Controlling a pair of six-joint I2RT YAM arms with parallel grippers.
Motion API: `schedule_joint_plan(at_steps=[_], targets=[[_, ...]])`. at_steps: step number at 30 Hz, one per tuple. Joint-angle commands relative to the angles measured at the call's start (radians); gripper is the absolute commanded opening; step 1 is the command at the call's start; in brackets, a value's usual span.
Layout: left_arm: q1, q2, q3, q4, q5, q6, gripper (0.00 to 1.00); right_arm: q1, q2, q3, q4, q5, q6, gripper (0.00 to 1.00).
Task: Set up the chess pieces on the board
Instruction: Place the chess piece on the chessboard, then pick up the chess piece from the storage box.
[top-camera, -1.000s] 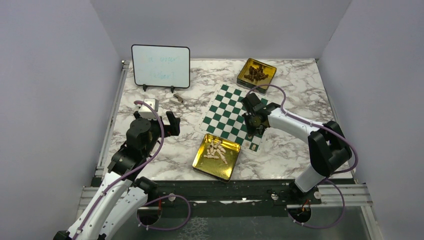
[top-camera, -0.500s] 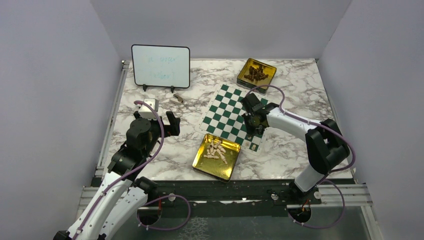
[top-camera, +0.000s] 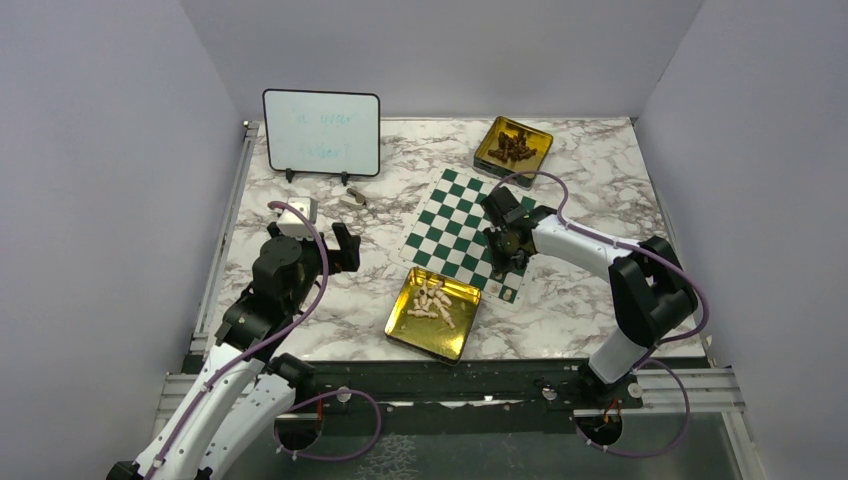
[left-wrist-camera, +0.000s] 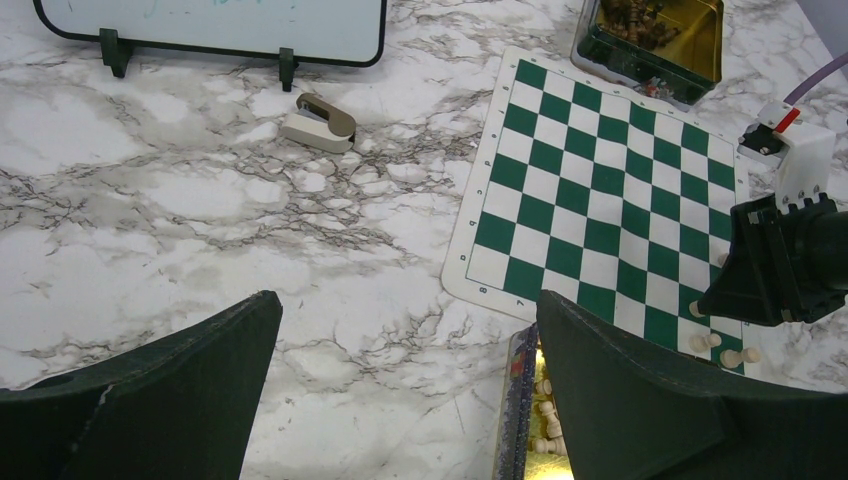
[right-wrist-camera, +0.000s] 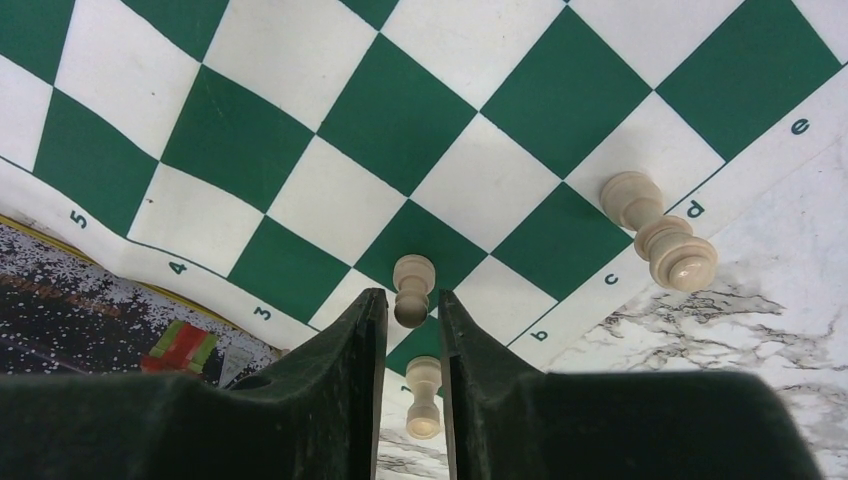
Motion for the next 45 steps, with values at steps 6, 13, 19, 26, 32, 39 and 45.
schedule_joint_plan(at_steps=[6, 13, 19, 26, 32, 39, 45], targets=[[-0.003, -0.004, -0.005, 0.027, 0.000, 0.009, 0.99, -0.005, -0.012, -0.008, 0.008, -0.004, -0.006, 0.35], [-0.003, -0.005, -0.005, 0.026, 0.002, 0.008, 0.99, -0.006, -0.048, 0.006, -0.020, 0.013, -0.001, 0.37], [-0.003, -0.005, -0.005, 0.027, 0.002, 0.008, 0.99, -0.005, -0.124, 0.024, -0.060, 0.003, 0.016, 0.37], [-0.002, 0.002, -0.004, 0.027, 0.005, 0.008, 0.99, -0.002, -0.226, 0.004, -0.027, -0.117, 0.029, 0.36], [-0.002, 0.007, -0.003, 0.027, 0.003, 0.006, 0.99, 0.058, -0.287, -0.042, 0.061, -0.201, 0.078, 0.34], [-0.002, 0.013, -0.001, 0.027, 0.005, 0.006, 0.99, 0.230, -0.275, -0.081, 0.166, -0.213, 0.104, 0.34], [-0.002, 0.006, -0.003, 0.027, 0.002, 0.006, 0.99, 0.321, -0.229, -0.125, 0.288, -0.242, 0.102, 0.34]])
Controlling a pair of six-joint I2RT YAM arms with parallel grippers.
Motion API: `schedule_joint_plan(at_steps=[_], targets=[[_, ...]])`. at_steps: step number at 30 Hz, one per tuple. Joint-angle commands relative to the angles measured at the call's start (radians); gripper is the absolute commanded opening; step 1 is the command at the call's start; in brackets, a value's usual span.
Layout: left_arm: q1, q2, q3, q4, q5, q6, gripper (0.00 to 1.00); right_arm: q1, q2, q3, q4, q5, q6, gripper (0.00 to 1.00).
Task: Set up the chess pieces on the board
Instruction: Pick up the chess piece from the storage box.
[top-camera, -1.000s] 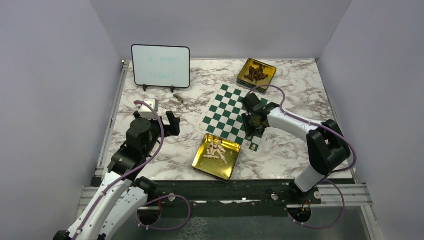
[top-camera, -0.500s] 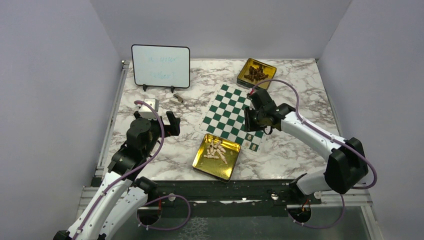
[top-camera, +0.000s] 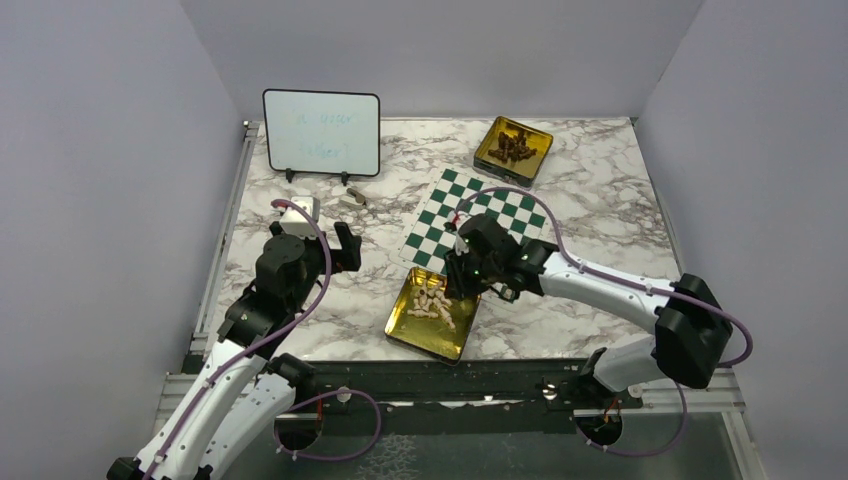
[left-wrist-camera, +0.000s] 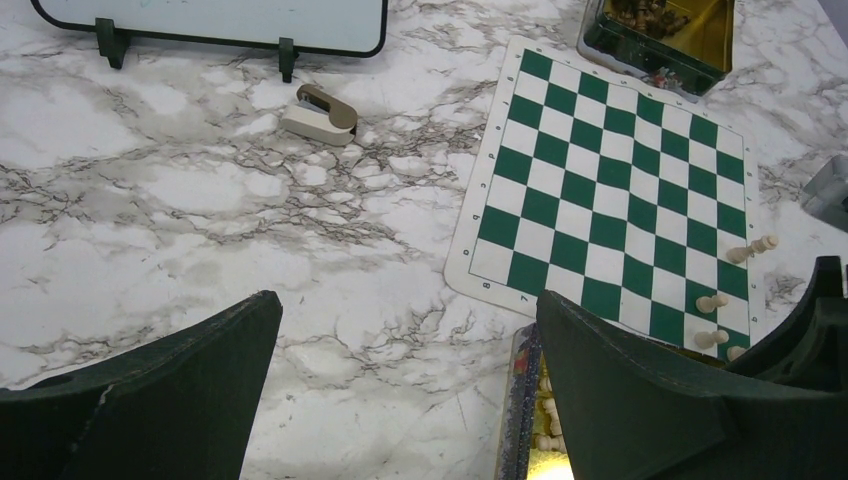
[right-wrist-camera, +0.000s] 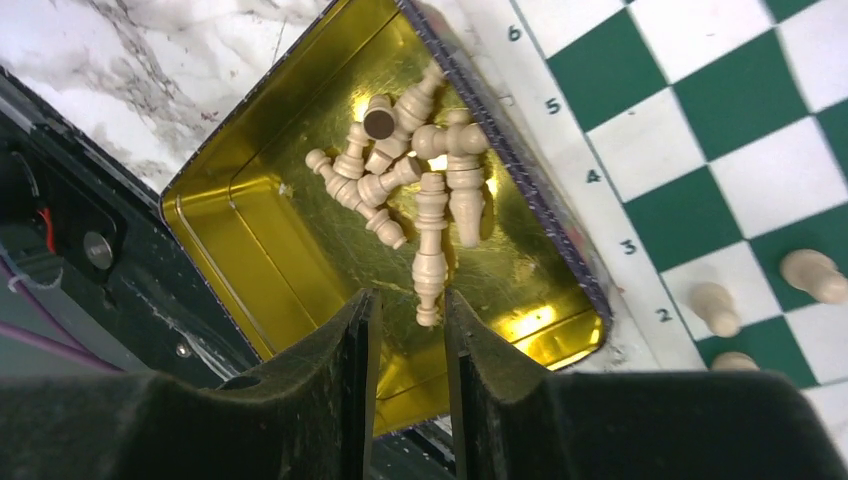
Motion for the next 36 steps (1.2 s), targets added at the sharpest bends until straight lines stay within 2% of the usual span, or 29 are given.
schedule_joint_plan(at_steps=[1, 6, 14, 36], targets=[[-0.002, -0.010, -0.002, 0.028, 0.002, 0.007, 0.99, 0.051, 0.035, -0.036, 0.135, -0.038, 0.006, 0.34], [-0.002, -0.022, -0.003, 0.027, 0.003, 0.006, 0.99, 0.119, 0.101, -0.006, 0.141, 0.002, -0.020, 0.34], [-0.002, -0.023, -0.003, 0.027, 0.002, 0.008, 0.99, 0.159, 0.197, 0.007, 0.181, -0.010, -0.034, 0.34], [-0.002, -0.025, -0.004, 0.029, 0.003, 0.009, 0.99, 0.170, 0.283, 0.044, 0.190, 0.002, -0.089, 0.37]])
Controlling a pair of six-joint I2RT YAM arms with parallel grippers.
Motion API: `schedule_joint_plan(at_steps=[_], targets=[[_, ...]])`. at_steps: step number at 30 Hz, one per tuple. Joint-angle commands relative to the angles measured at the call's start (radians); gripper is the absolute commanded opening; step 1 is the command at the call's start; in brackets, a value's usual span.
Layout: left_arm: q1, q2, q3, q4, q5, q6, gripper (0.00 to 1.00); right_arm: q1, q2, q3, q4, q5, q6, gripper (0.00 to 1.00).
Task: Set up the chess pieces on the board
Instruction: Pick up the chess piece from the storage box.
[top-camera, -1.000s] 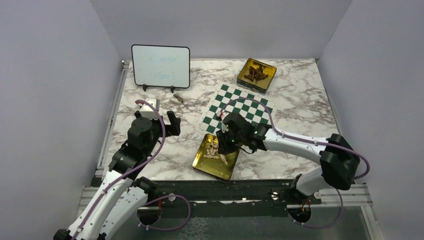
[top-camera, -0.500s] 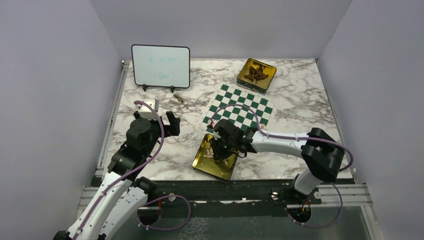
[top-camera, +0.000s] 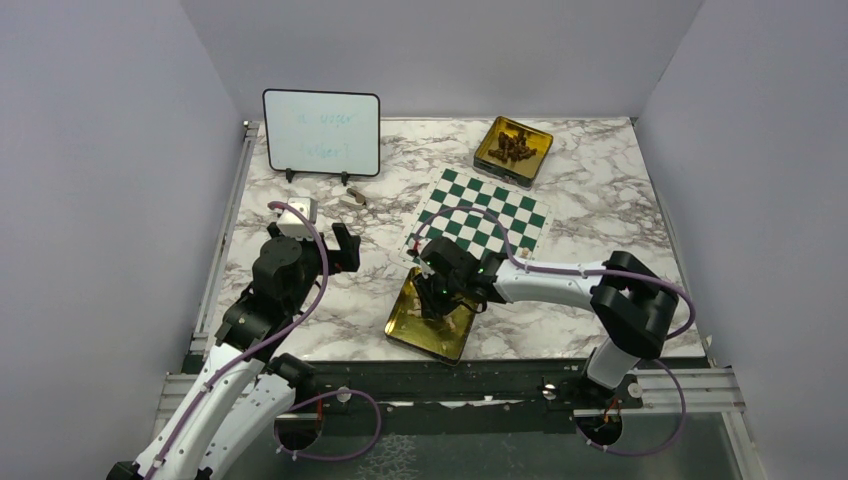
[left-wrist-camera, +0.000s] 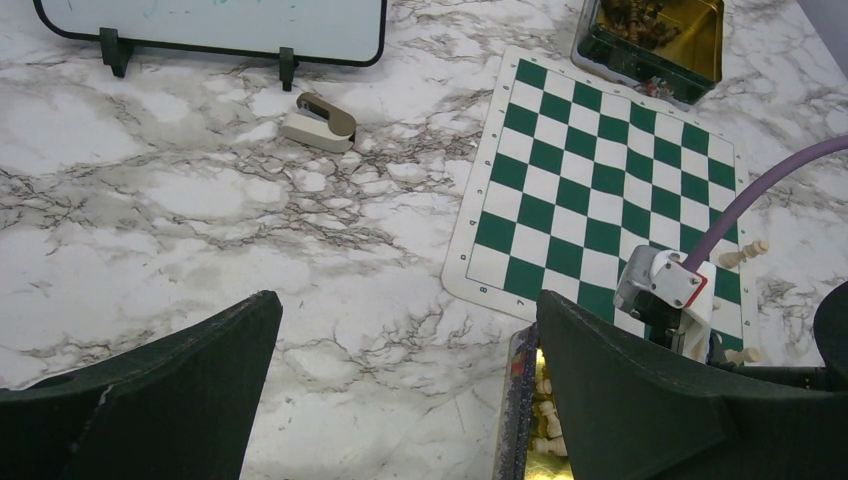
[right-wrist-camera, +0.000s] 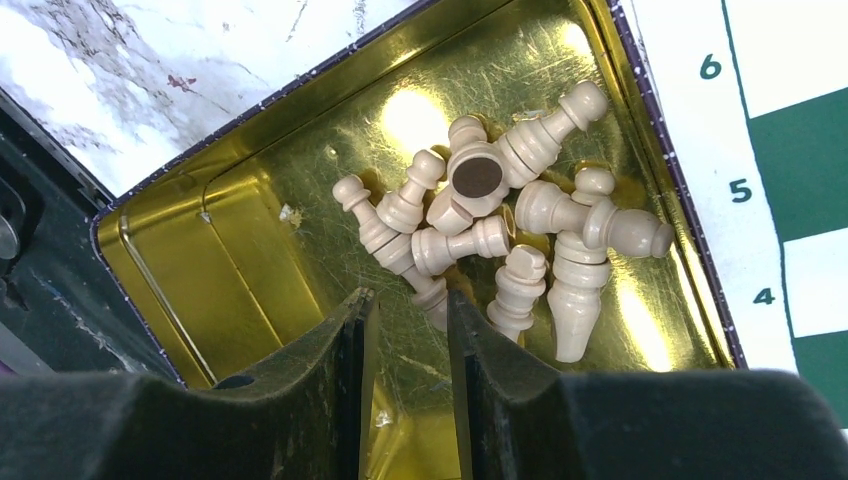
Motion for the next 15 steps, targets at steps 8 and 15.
schedule_joint_plan(at_steps=[8, 15], targets=[[-0.002, -0.008, -0.003, 0.029, 0.005, 0.009, 0.99, 0.007, 0.025, -0.004, 0.020, 0.014, -0.031, 0.37], [-0.002, -0.004, -0.003, 0.030, 0.006, 0.009, 0.99, 0.008, 0.031, -0.006, 0.018, 0.029, -0.036, 0.36]])
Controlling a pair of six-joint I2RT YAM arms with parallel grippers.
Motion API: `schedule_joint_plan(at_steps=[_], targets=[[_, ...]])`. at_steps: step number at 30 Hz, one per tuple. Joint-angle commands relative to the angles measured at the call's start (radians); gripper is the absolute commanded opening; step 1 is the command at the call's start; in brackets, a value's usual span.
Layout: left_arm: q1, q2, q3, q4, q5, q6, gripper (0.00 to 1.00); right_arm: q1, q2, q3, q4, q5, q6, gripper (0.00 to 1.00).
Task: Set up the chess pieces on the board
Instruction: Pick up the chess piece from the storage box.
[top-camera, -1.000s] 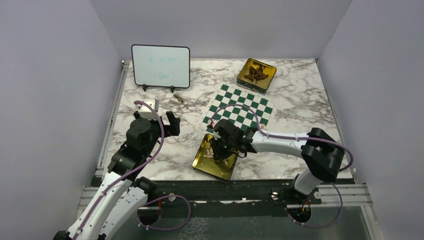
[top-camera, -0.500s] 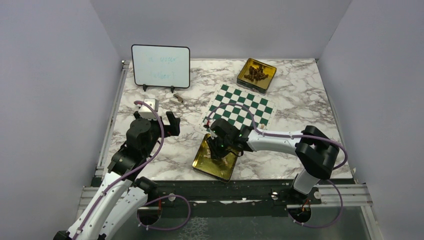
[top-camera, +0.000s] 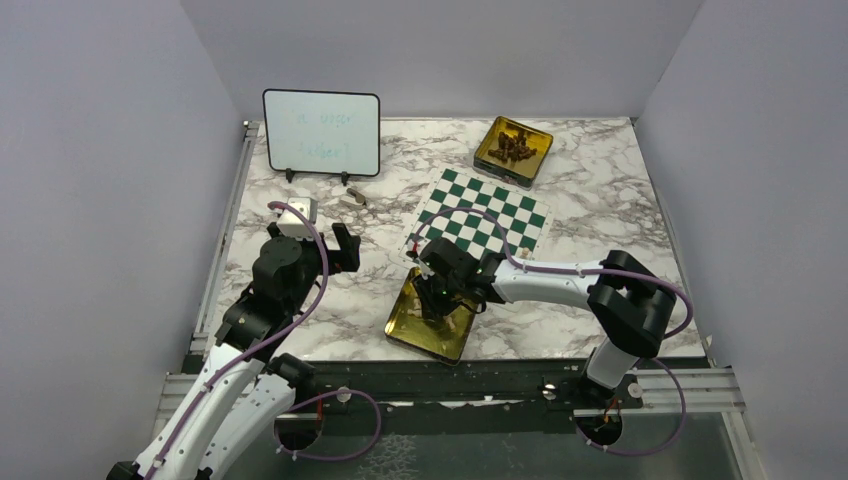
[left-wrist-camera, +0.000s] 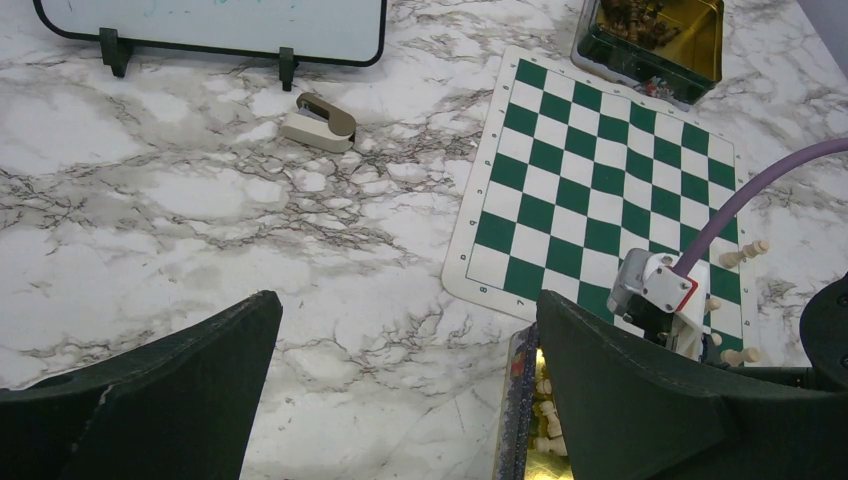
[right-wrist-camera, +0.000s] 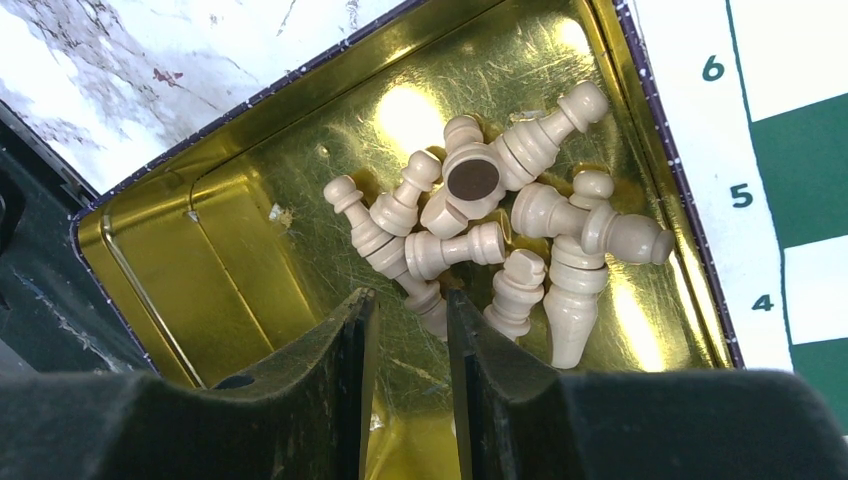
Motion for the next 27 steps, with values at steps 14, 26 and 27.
schedule_joint_plan(at_steps=[14, 26, 27], targets=[[-0.002, 0.005, -0.002, 0.035, 0.014, 0.009, 0.99, 0.031, 0.033, 0.004, -0.014, 0.081, -0.025, 0.35], [-0.002, -0.003, -0.005, 0.035, 0.012, 0.011, 0.99, 0.045, 0.041, 0.014, -0.032, 0.110, -0.026, 0.26], [-0.002, -0.003, -0.005, 0.036, 0.012, 0.011, 0.99, 0.045, 0.037, 0.014, -0.035, 0.111, -0.025, 0.24]])
